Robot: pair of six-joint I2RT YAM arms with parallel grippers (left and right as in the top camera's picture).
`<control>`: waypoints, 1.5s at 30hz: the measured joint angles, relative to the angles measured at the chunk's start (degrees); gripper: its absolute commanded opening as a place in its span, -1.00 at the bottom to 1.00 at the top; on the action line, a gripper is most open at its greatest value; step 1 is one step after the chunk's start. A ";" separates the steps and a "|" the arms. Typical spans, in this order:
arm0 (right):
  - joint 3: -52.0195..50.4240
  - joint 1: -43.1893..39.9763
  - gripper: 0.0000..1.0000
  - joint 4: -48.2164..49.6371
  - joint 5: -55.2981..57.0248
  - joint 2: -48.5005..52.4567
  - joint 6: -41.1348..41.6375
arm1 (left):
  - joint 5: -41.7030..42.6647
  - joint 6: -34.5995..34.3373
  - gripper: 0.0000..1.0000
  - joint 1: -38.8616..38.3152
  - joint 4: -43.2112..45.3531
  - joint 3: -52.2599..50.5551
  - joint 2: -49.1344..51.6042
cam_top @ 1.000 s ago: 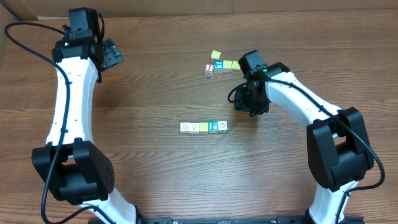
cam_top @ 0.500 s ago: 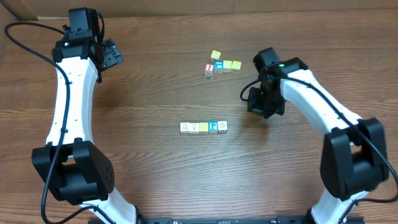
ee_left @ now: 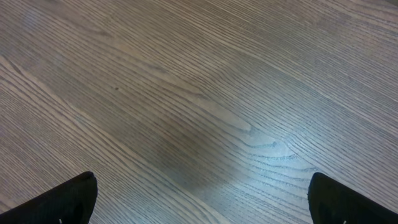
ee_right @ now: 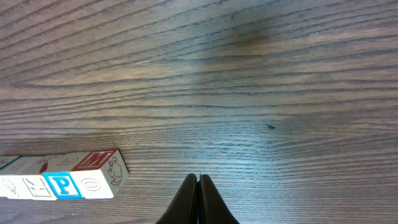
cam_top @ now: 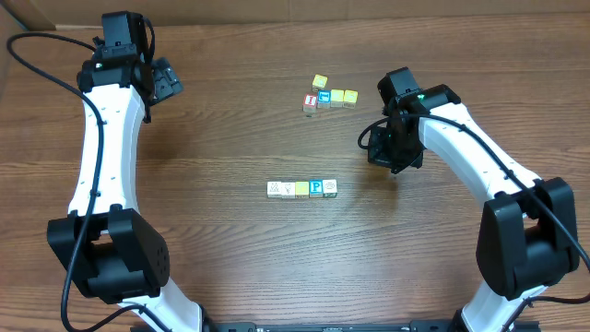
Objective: Flip 5 blocks
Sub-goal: 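Raise the right gripper to hover right of the block cluster, then swing the left gripper from its parked pose toward the table center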
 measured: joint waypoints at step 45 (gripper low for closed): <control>0.00 0.00 -0.57 -0.55 -0.20 0.00 -0.13 | 42.12 -5.90 -0.91 -1.95 -14.27 0.09 0.00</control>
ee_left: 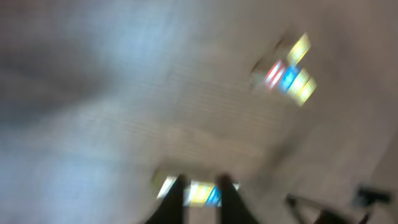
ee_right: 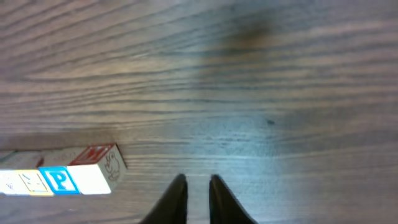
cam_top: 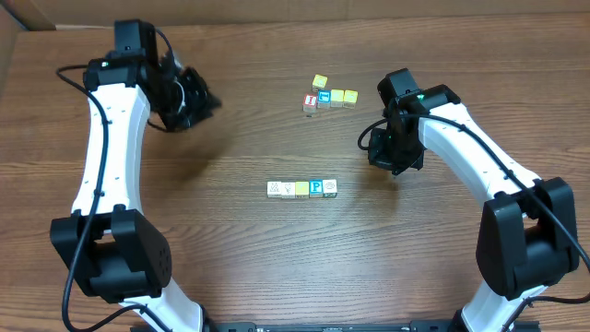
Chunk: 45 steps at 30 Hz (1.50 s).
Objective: Flip 5 blocks
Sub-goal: 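Swing the left gripper from its parked pose toward the table center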
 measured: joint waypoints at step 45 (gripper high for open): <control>-4.94 0.15 -0.92 6.64 -5.40 0.00 1.09 | -21.57 6.12 -0.92 -19.78 2.62 -9.84 0.00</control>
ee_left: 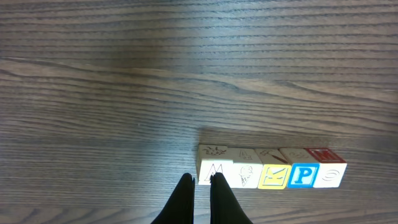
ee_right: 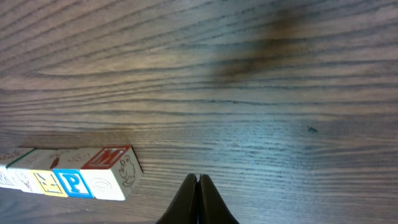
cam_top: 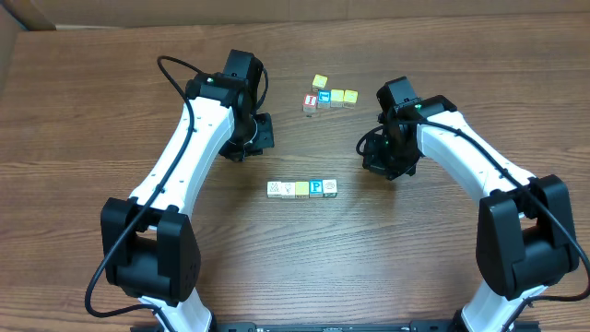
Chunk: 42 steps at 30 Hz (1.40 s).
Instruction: Flip 5 blocks
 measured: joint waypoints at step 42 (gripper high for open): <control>9.57 4.87 -0.92 -9.70 3.67 -0.02 1.68 | -0.20 -0.15 -0.92 3.06 1.22 -0.35 3.06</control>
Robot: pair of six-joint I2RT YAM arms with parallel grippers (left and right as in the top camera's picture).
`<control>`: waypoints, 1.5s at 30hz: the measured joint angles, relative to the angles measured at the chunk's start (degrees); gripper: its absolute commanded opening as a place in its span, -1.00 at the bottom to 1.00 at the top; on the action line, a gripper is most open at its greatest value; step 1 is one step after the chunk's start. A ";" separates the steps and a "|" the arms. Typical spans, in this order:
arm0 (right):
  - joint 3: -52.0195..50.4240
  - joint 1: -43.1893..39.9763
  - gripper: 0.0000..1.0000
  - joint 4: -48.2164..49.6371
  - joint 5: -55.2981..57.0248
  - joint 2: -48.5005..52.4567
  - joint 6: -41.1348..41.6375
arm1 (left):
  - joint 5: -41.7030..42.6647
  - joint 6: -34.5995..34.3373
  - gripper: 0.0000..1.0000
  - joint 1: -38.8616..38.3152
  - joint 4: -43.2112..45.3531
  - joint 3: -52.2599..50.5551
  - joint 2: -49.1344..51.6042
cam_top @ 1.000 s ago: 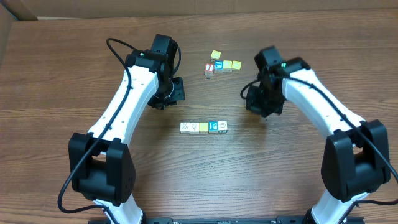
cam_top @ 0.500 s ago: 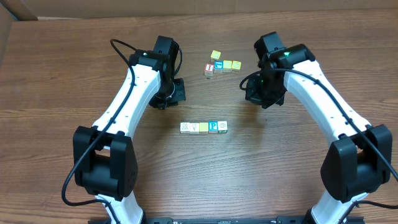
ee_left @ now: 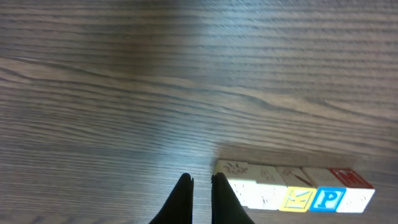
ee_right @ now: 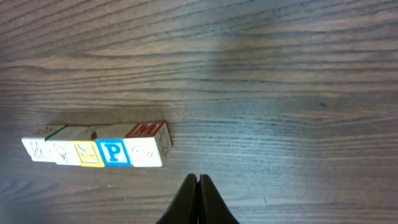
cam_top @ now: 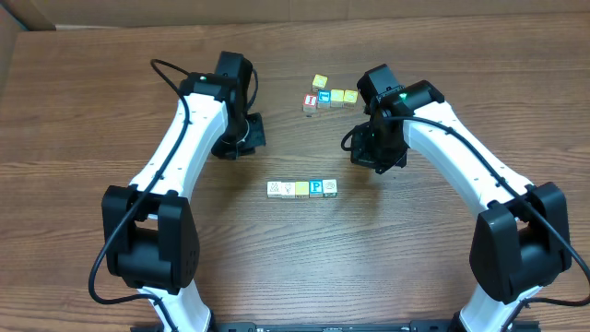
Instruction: Flip 5 blocks
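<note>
A row of several lettered blocks point(cam_top: 301, 188) lies mid-table; a yellow K, a blue P and a white oval face up. The left wrist view shows the row point(ee_left: 292, 190) at the lower right, the right wrist view has the row point(ee_right: 96, 149) at the left. A second cluster of blocks point(cam_top: 329, 96) sits further back. My left gripper point(ee_left: 201, 179) hovers up-left of the row, its fingers a narrow gap apart and empty; overhead the left gripper point(cam_top: 244, 138) points at the table. My right gripper point(ee_right: 198, 177) is shut and empty, up-right of the row; overhead the right gripper point(cam_top: 371, 152) shows there.
The wooden table point(cam_top: 138, 258) carries nothing else in view. Black cables loop off both arms. The back cluster lies between the two wrists, a little behind them.
My right arm has moved left and back, so its wrist view now takes in the whole row. My left arm shifted slightly back and left. The blocks lie as before.
At first my left gripper was wide open at the far back left and my right gripper was shut to the right of the row. The left arm then stood closer in, fingers nearly together, then just up-left of the row. No block has moved.
</note>
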 measured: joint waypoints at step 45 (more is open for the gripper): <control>-1.01 0.00 -0.92 1.64 0.00 0.00 0.00 | -1.70 0.00 -0.91 0.35 -0.04 0.00 0.00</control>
